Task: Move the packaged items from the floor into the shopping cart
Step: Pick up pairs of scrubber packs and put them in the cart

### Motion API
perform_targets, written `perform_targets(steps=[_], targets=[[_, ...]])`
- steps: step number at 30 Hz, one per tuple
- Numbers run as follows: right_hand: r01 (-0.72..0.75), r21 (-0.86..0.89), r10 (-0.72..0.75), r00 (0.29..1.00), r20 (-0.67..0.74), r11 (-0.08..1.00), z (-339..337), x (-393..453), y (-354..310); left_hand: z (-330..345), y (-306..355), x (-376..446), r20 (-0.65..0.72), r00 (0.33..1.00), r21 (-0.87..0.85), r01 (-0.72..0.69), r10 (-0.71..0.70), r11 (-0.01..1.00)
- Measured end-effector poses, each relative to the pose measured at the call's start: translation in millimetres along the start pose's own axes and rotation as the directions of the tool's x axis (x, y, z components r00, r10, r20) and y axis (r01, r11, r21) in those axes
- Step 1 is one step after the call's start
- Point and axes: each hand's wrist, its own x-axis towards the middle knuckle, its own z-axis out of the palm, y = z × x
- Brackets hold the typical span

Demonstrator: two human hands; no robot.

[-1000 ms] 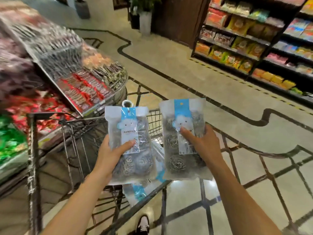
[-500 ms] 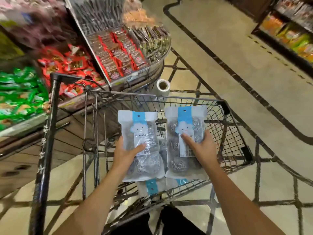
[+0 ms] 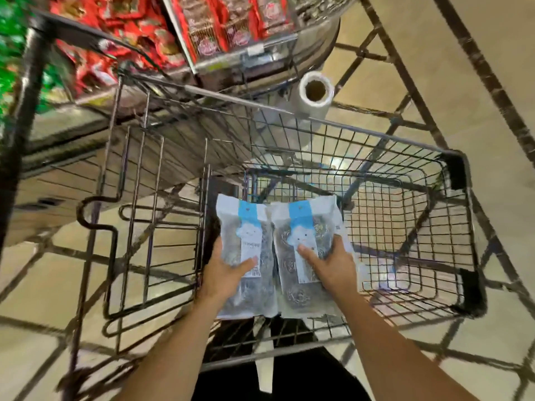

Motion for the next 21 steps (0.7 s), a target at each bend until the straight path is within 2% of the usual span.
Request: perform_targets(steps=[4,10,17,21], targets=[[0.006,0.015,-0.005,1.000,-0.011,1.000,14,6,3,6,-5,-1,-0.073,0.997,0.103,0.033,-0.026,0.994],[0.025,-0.131,-0.027,1.000,-0.015,0.991,30,1,2,14,-5,-9,-0.236,0.971,0.322,0.110,-0.033,0.940],[-0.083,-0.316,0.080,0.997,-0.023,0.945,32,-2,-7,19,13,-29,-0.240,0.966,0.513,0.044,0.095,0.857],[-0.080,-0.431,0.061,0.996,-0.059,0.899,14,-9,-19,8,29,-48,-0.200,0.936,0.694,-0.074,0.291,0.716]])
